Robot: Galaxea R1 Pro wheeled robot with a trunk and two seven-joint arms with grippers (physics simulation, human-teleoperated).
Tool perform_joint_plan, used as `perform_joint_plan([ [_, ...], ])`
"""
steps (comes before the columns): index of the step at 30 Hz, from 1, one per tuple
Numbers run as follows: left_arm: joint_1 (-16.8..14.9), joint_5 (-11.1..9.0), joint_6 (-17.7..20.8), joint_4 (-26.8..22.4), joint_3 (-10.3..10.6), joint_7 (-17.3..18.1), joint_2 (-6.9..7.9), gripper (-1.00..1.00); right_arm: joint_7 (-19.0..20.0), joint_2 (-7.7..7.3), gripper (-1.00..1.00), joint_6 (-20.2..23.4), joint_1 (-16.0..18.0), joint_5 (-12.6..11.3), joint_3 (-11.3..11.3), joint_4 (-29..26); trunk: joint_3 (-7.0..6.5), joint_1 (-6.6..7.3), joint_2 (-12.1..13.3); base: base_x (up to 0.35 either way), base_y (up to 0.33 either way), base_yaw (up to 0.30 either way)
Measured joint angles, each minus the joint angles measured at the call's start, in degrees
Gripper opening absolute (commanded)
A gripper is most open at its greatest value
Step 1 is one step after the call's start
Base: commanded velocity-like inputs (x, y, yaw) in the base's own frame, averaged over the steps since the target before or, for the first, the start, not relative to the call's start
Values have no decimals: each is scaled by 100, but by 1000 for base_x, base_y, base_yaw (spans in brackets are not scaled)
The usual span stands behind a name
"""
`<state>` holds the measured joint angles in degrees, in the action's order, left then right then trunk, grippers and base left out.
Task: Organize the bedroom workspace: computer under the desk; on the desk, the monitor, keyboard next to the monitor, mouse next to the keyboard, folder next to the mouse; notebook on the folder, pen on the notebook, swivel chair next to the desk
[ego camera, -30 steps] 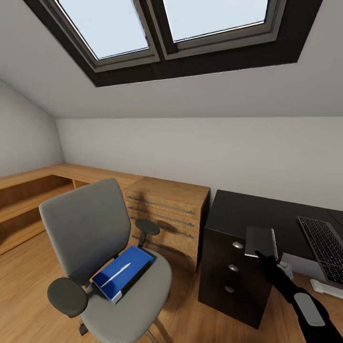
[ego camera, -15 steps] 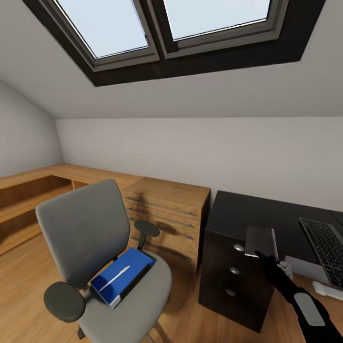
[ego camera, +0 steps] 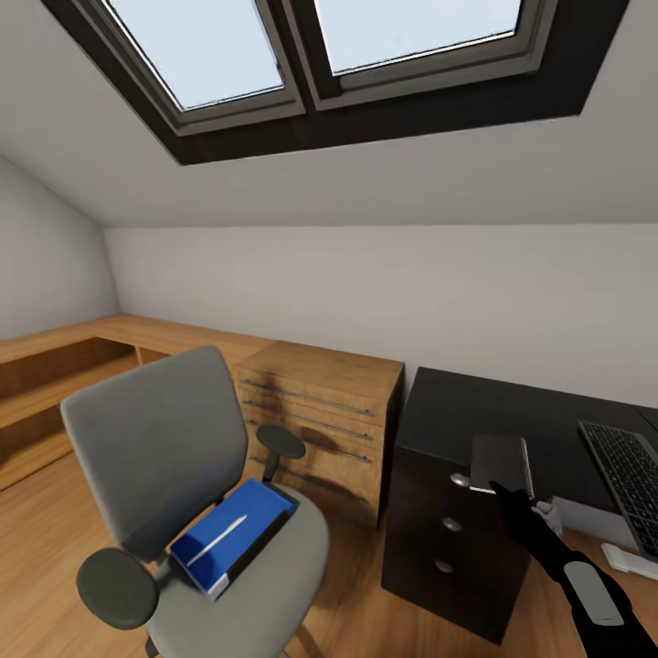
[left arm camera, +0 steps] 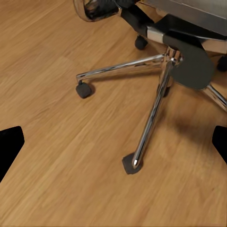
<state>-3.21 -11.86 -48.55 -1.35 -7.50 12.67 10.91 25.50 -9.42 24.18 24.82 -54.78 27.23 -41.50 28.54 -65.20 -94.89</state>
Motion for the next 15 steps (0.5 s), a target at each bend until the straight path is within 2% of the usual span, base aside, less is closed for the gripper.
perform_joint_plan([
  [5, 0, 3, 4, 4, 3, 0, -1, 100, 0, 0, -100, 0, 0, 0, 0, -6, 0, 0, 0, 173, -25, 0],
  [15, 6, 10, 17, 6, 3, 0, 1, 100, -4, -26, -100, 1, 0, -2, 0, -8, 0, -2, 0, 30, -4, 0],
])
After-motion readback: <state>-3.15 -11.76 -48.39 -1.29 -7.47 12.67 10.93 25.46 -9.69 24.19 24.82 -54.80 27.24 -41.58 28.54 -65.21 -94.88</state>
